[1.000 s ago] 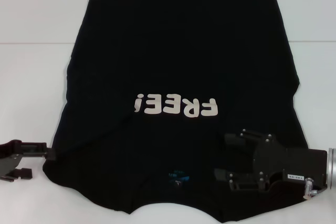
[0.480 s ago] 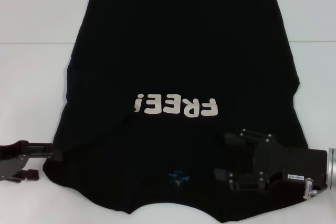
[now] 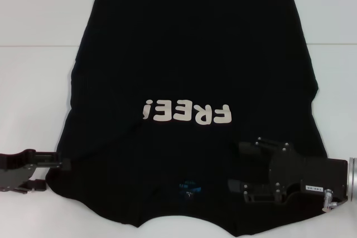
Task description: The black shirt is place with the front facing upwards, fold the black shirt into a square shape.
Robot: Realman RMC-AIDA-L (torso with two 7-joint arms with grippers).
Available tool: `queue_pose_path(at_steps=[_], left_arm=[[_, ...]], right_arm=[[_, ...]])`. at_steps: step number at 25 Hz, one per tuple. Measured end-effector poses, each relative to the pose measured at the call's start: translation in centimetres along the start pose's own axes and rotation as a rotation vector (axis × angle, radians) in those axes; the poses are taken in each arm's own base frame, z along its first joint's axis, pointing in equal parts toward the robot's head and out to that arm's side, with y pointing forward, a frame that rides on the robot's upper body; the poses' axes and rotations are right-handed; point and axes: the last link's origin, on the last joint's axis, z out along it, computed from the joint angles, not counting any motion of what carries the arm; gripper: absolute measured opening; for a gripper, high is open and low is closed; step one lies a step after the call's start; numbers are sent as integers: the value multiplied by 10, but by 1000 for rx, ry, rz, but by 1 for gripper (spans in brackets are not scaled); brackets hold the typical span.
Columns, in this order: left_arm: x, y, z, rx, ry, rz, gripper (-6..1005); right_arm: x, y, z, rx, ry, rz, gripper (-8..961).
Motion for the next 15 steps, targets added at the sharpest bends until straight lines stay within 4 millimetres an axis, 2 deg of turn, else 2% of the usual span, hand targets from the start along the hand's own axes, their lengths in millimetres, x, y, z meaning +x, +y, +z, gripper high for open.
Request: queue_pose_path(at_steps=[15], left_arm=[[3,11,8,7,-20,48,935]], right_arm=[[-1,0,0,-1,-1,-2,916]])
